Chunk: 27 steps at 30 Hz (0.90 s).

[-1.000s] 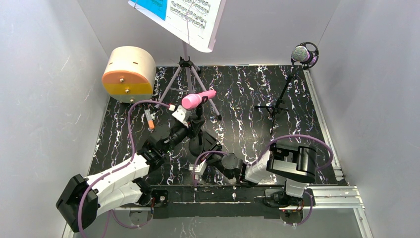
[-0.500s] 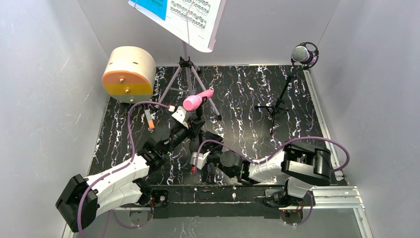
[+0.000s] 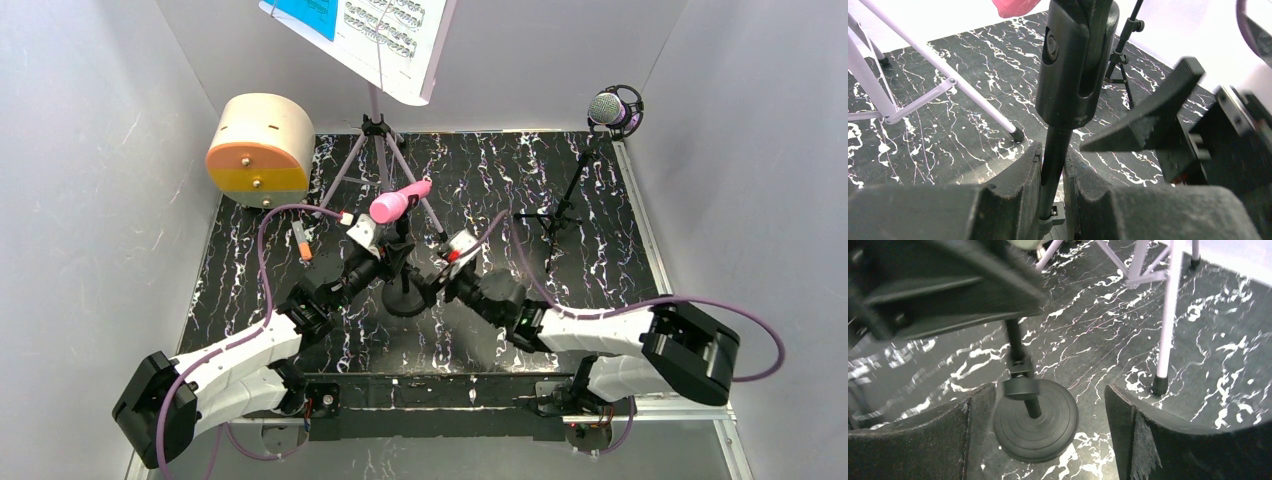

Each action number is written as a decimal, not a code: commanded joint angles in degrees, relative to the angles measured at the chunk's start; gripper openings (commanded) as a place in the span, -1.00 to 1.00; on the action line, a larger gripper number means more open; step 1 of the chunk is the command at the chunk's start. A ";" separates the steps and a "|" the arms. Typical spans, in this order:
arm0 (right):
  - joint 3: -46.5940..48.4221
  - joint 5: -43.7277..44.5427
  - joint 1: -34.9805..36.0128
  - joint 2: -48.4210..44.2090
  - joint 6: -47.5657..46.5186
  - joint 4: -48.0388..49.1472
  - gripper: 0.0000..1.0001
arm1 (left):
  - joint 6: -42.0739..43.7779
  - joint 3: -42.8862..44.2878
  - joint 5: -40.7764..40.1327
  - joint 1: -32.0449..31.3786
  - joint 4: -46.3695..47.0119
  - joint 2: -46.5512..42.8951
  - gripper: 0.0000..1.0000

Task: Pack up the instrument practice props
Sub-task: Unscrew the knob on the microphone stand.

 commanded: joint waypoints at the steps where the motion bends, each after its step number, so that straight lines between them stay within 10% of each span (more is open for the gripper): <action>1: -3.35 -13.11 -7.34 -4.22 24.75 0.78 0.75 | -4.21 -1.76 3.45 -1.09 -5.95 0.43 -1.00; 15: -6.97 -32.83 -18.28 5.07 56.74 18.48 0.62 | -4.52 -1.05 4.47 -1.10 -6.00 1.03 -1.00; 27: -5.30 -39.52 -21.09 14.63 66.29 30.24 0.29 | -4.52 -1.06 4.60 -1.10 -6.00 1.32 -1.00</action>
